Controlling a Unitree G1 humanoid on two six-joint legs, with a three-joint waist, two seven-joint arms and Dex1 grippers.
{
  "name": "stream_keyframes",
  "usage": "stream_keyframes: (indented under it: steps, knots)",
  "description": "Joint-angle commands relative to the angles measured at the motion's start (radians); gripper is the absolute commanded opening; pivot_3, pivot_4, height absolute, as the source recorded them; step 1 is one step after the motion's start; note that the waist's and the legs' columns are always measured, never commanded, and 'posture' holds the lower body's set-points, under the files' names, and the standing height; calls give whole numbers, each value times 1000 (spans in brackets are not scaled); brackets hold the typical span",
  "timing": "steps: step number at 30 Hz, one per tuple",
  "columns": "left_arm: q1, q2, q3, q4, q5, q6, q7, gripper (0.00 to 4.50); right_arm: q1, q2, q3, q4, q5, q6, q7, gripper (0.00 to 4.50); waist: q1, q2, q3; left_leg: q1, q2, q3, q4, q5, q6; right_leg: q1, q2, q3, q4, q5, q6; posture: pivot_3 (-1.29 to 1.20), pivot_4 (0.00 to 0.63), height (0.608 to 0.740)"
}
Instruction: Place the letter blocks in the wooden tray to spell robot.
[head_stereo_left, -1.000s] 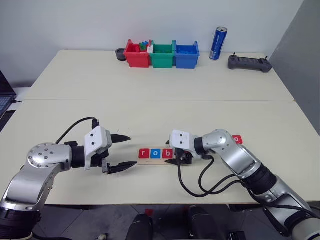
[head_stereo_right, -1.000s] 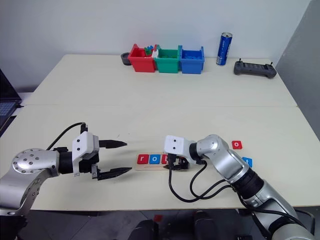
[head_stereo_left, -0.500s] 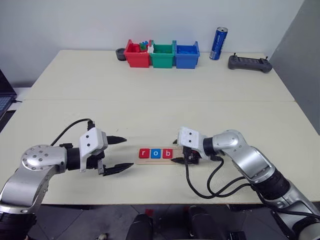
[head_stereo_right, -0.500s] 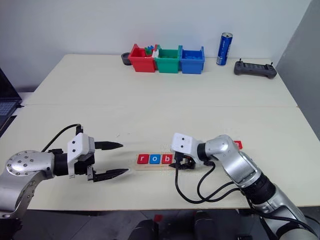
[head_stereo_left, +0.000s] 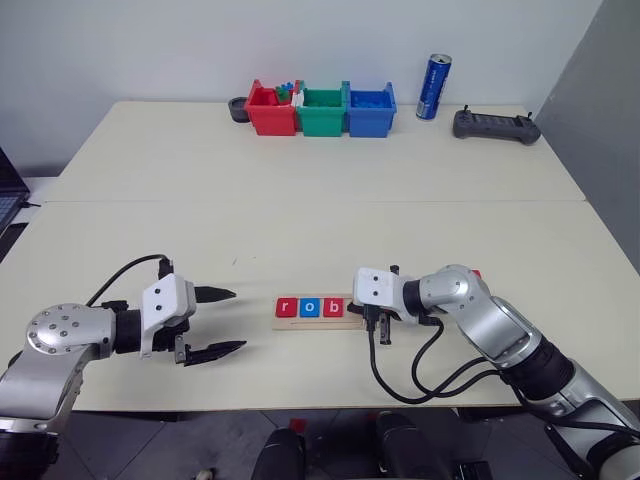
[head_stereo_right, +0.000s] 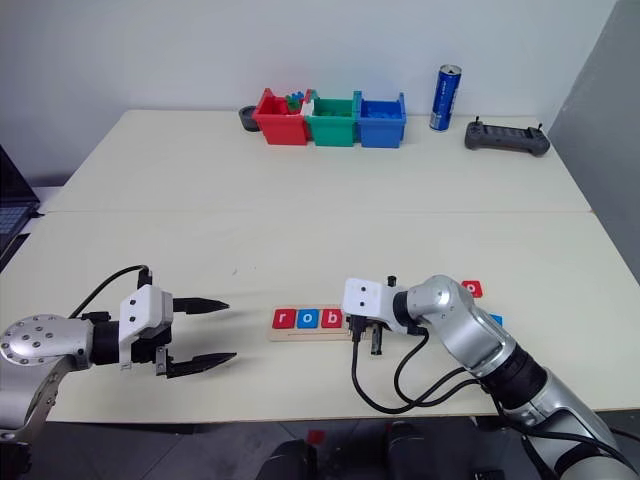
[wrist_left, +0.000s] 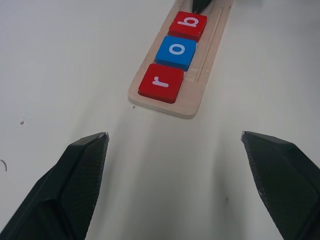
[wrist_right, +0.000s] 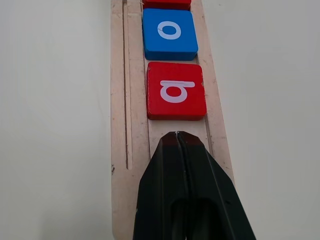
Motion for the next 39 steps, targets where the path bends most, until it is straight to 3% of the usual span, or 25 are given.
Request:
stream_keyframes:
  steps: [1,11,17,19,23,27,31,39]
  knots:
    - [2,-2,28,3,-4,-28,-3,4500,-24,32,0,-15,1,-5,2,35,0,0,0,0,0,0,0,0,0,0,0,0,0,0,0,0,150,740]
    - [2,-17,16,18,-1,-51,-2,4500,-39,86,5,3,-13,-2,-2,35,0,0,0,0,0,0,0,0,0,0,0,0,0,0,0,0,150,740]
    - [3,-30,16,33,-2,-72,-7,4500,-52,42,-87,-61,29,36,23,35,0,0,0,0,0,0,0,0,0,0,0,0,0,0,0,0,150,740]
    - [4,-37,17,28,-9,-70,-4,4500,-39,34,-170,-107,67,81,-4,389,1,0,0,0,0,0,0,0,0,0,0,0,0,0,0,0,150,740]
    - [4,-44,23,-4,-28,-45,3,4500,50,-15,-370,-201,101,181,-87,1528,5,0,0,-1,0,-1,0,0,0,0,0,0,0,0,0,0,150,740]
    - [-11,-42,18,-46,-45,-11,9,4500,229,-33,-617,-281,120,277,-216,2944,17,-1,0,-2,-1,-2,0,0,0,0,-1,-2,-1,0,0,0,150,740]
    - [-39,-45,-3,-73,-50,16,11,4500,359,17,-772,-310,85,308,-388,4401,13,0,0,-1,-1,0,0,0,0,0,-1,0,0,0,0,0,150,740]
    - [-111,-48,-48,-74,-44,49,7,4500,433,136,-842,-280,137,400,-533,4457,-10,0,0,1,0,2,0,0,0,0,1,2,1,0,0,0,150,740]
